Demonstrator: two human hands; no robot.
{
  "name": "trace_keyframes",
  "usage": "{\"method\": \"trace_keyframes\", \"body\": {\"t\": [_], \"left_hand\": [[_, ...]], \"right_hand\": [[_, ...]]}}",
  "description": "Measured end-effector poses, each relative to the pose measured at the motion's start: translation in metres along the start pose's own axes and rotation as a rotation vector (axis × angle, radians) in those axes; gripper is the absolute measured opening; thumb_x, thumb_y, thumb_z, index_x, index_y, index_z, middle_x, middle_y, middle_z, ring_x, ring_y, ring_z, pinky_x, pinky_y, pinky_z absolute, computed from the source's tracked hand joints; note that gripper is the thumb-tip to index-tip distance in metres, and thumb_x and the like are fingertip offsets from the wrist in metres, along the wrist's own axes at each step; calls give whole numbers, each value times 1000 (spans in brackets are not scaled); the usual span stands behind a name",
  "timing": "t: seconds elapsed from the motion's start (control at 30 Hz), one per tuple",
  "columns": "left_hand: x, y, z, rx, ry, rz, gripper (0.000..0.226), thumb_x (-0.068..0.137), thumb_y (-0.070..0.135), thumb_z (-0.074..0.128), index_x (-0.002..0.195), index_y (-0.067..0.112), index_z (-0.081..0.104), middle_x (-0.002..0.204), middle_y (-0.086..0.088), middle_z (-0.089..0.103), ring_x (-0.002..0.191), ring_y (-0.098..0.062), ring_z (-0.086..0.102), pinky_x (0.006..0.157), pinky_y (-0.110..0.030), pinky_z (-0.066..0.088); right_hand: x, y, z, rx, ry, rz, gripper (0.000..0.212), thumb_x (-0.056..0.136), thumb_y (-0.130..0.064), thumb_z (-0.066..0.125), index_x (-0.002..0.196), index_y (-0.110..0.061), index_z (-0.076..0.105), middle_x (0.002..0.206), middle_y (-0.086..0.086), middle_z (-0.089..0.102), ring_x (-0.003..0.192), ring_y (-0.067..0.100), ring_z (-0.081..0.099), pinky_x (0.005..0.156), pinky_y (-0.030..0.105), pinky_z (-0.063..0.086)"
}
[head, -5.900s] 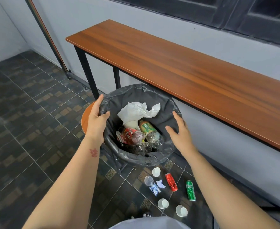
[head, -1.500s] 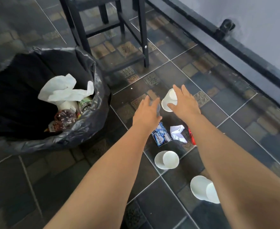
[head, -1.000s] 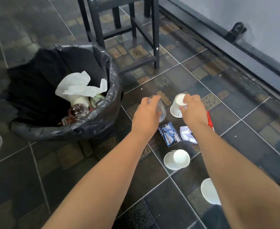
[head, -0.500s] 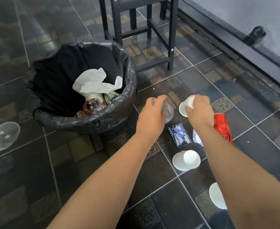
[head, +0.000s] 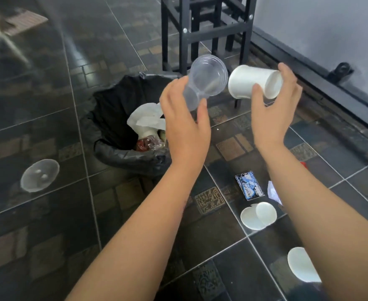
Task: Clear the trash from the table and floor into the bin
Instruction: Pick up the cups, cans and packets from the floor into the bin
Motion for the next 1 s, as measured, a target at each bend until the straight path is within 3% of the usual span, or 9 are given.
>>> {"method": "trace_keyframes", "body": {"t": [0.07,0.17,0.27,0.37,0.47,0.57,0.7,0.83,1.0], "left_hand": [[8,-13,-23,61,66,-47,43,90,7,65,131,2,50,135,-17,47,122,-18,46,95,-7,38],[12,-39,-53,175,46,-151,44,89,8,66,128,6,49,140,-9,46,125,-20,48,97,-30,46],[15,-59,-78,298,-5,-256,47,89,10,68,129,8,45,139,-1,46,123,-20,50,95,-36,48],[16,-70,-91,399,-60,-305,41,89,13,69,121,10,44,131,-3,50,115,-24,54,82,-36,48],[14,-76,-92,497,-170,-304,36,91,25,68,115,13,45,118,-5,56,107,-27,58,82,-36,46],[10,-84,-87,674,-272,-204,42,96,44,54,123,12,54,128,-6,61,129,-28,51,118,-47,23],[-1,-83,-82,757,-345,-159,61,101,56,31,133,12,57,146,-5,53,148,-25,29,121,-48,4],[-15,-73,-72,774,-352,-61,65,101,56,27,136,11,57,147,-8,52,147,-26,32,122,-51,7],[-37,-43,-33,558,-453,174,50,103,37,41,141,6,52,149,-14,49,144,-29,36,121,-46,21]], "right_hand": [[-6,-23,10,58,-32,-65,53,89,-27,59,140,-20,45,137,5,45,108,-26,31,82,-4,31],[-18,-52,29,119,-150,-100,51,87,-27,61,136,-21,47,135,5,44,109,-10,36,84,-2,32],[-34,-64,51,58,-338,-104,50,86,-30,63,133,-26,45,134,1,41,108,3,42,77,2,35],[-50,-60,70,-73,-537,-107,50,84,-29,65,128,-27,43,132,1,41,105,18,52,80,30,49],[-60,-50,83,-232,-648,-159,46,83,-30,68,122,-21,46,126,3,50,110,27,54,99,45,42],[-64,-40,86,-345,-670,-235,33,85,-38,65,112,-23,52,117,-5,59,117,20,52,116,47,19],[-59,-31,76,-284,-627,-301,21,87,-34,61,103,-21,58,107,-6,63,107,19,56,111,40,26],[-52,-24,55,-233,-610,-316,22,88,-29,61,105,-15,59,105,-3,64,102,21,55,98,38,39],[-38,3,16,-267,-564,-234,28,91,-30,57,115,-16,58,117,-2,64,115,22,53,95,35,38]]}}
Point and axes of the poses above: each hand's wrist, its own x-axis towards the middle knuckle, its own z-axis out of the palm, y = z × x, the point moved 1 cm from there along x, towards the middle knuckle
